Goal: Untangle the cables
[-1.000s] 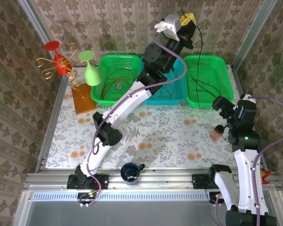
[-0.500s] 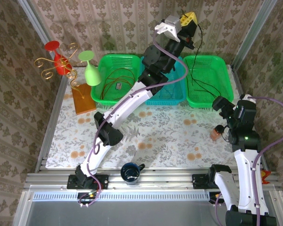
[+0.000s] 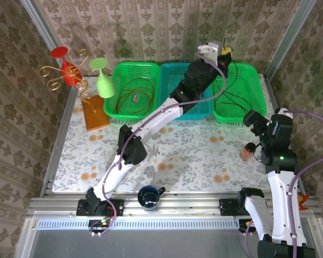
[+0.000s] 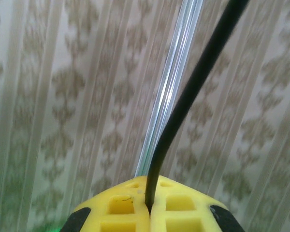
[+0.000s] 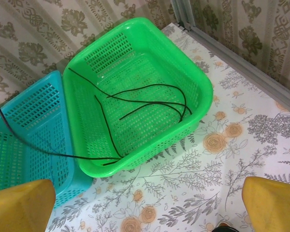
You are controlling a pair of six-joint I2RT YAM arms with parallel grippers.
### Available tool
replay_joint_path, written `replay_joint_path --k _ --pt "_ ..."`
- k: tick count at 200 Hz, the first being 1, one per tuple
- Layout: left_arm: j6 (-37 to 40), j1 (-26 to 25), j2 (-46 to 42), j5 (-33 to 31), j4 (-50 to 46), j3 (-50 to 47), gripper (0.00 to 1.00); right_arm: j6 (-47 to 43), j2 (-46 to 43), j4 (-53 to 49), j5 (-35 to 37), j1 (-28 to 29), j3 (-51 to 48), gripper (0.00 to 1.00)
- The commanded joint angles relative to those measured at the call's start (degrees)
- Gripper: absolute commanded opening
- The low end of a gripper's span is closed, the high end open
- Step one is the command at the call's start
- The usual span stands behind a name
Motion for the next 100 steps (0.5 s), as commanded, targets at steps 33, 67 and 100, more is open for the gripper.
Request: replay_joint_path --k 33,67,100 --pt "-9.7 1.0 8.0 3.8 -17.1 -0.3 0.00 -0.8 -0.8 -1.6 1.8 -0.3 3.2 1.00" --pt "-13.4 0.9 10.7 6.9 -21.1 0.0 0.00 -0.6 -0.6 -1.5 1.9 -0.4 3.0 1.00" --pt "-14.6 0.8 12.3 8.8 -22.4 0.7 0.00 -0.4 -0.3 -1.2 1.4 -0.4 2.8 1.00"
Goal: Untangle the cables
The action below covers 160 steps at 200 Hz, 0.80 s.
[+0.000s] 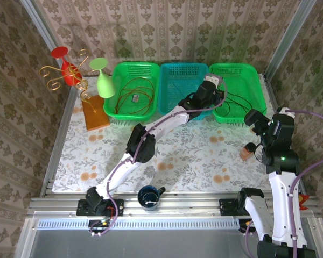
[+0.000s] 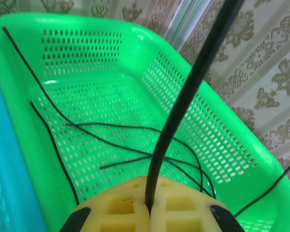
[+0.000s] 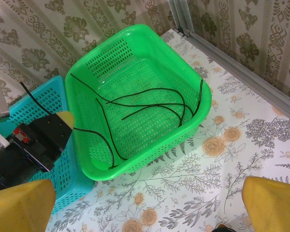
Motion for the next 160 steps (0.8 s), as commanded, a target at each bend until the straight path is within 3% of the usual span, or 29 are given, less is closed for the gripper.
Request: replay_joint_path --k 1,91,116,138,160 --pt "-2.9 -0.3 0.8 3.2 -1.2 1.6 0.00 -0.4 -0.1 -0.6 1.1 -0.4 1.4 1.00" --pt "-8.6 -1.6 4.5 6.2 2.7 1.8 0.00 -0.1 0.1 0.0 0.4 -0.3 0.7 1.00" --pt "-7.8 -1.6 3.9 6.3 2.6 1.9 0.19 -0.2 0.1 0.1 0.3 -0.4 0.6 1.00" --pt "-5.7 -1.6 2.4 5.0 2.2 1.6 0.46 -0.1 0.2 0.3 0.1 -0.3 0.5 1.00" --pt "-3.9 -1.5 0.4 3.5 2.3 1.6 0.57 -0.1 0.2 0.0 -0.2 -0.3 0.8 1.00"
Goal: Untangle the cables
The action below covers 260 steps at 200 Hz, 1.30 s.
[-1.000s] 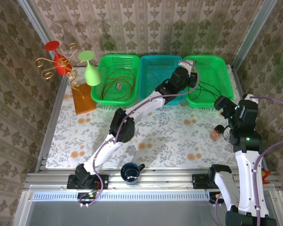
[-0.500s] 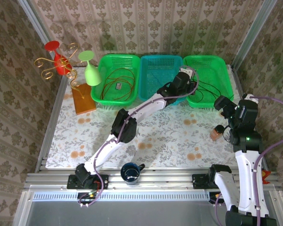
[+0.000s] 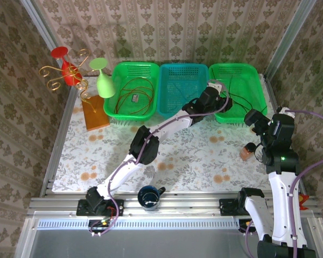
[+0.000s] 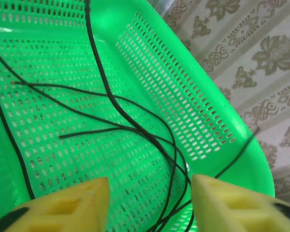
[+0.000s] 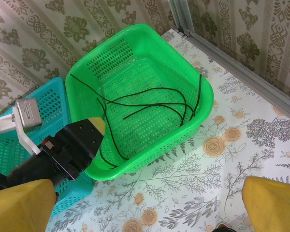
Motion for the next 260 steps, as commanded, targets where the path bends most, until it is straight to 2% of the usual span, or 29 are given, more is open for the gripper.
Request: replay_joint_path --k 1,27,62,106,120,133,138,142,145,172,203,236,260 --pt "2.2 -0.1 -3.2 -1.6 -0.4 1.2 0.57 -0.1 0.1 0.0 -0.1 -0.4 0.8 1.00" --pt "2.6 0.2 -5.1 -2.3 -0.1 1.2 0.62 -0.2 0.2 0.0 0.0 -0.3 0.8 1.00" --pt "4.4 0.3 -8.9 -3.2 0.0 0.1 0.62 0.0 0.5 0.2 -0.4 -0.4 0.8 1.00" --pt "8.8 0.6 -19.7 -3.6 2.0 -7.7 0.64 -1.4 0.8 0.8 -1.4 -0.4 0.2 1.00" --pt "11.2 1.2 -26.0 -3.6 4.7 -15.8 0.68 -2.1 1.2 0.9 -1.8 -0.4 0.2 1.00" --pt "13.3 2.0 -34.1 -5.0 9.1 -26.8 0.77 -2.7 1.7 0.9 -1.9 -0.3 0.0 1.00" --pt "14.1 2.5 -37.4 -5.8 11.1 -31.0 0.85 -3.0 1.9 2.1 -2.1 -0.4 -0.1 1.00" --pt "14.6 2.9 -40.0 -6.5 12.8 -35.6 0.97 -3.3 2.0 2.6 -2.2 -0.3 -0.3 1.00" --pt "14.9 3.2 -42.0 -7.1 14.0 -38.6 1.00 -3.4 2.1 2.9 -2.2 -0.3 -0.4 1.00" --pt "16.7 8.0 -59.3 -11.7 19.3 -62.6 1.00 -4.0 1.2 8.3 -2.3 0.6 -4.7 1.00" --pt "19.0 16.0 -78.5 -15.9 20.5 -87.0 1.00 -8.7 0.6 18.2 8.0 7.5 -12.7 1.00" --pt "22.8 25.4 -95.5 -17.3 15.8 -103.8 1.00 -17.2 3.1 33.3 16.8 17.6 -21.5 1.00" --pt "29.2 31.1 -104.9 -18.0 15.1 -112.8 1.00 -18.4 8.7 45.4 16.6 18.5 -27.3 1.00"
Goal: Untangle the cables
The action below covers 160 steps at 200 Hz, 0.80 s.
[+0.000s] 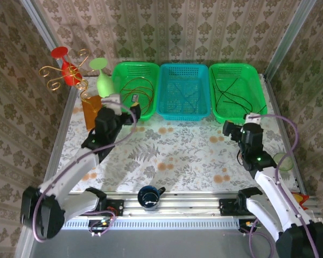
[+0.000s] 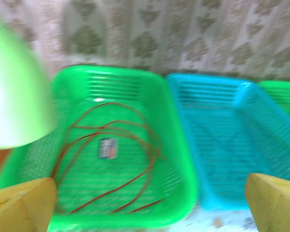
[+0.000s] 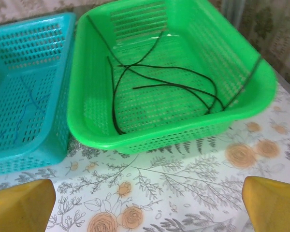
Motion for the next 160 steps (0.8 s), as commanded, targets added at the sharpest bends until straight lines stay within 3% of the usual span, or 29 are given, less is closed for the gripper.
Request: replay_joint_path --k 1,42,81,115,135,160 --pt "7.9 4.0 -7.6 -1.8 -0.8 -6.6 1.00 -4.6 4.5 17.1 5.2 0.8 -4.4 1.00" --pt "9.7 10.1 -19.2 -3.1 0.7 -19.3 1.00 -7.4 13.8 33.6 6.0 0.4 -9.8 1.00" --pt "10.5 13.3 -22.6 -4.9 5.9 -26.6 1.00 -9.9 25.2 46.8 6.6 -0.4 -10.4 1.00" --pt "15.4 14.5 -19.0 -4.5 16.6 -30.9 1.00 -12.1 38.1 58.1 6.0 -0.9 -9.4 1.00" --pt "16.9 15.5 -14.8 -4.5 20.0 -31.4 1.00 -12.2 38.0 56.6 3.2 -1.4 -8.6 1.00" --pt "16.8 18.0 -5.7 -3.7 34.2 -33.6 1.00 -12.3 38.3 60.7 0.5 -2.2 -10.8 1.00"
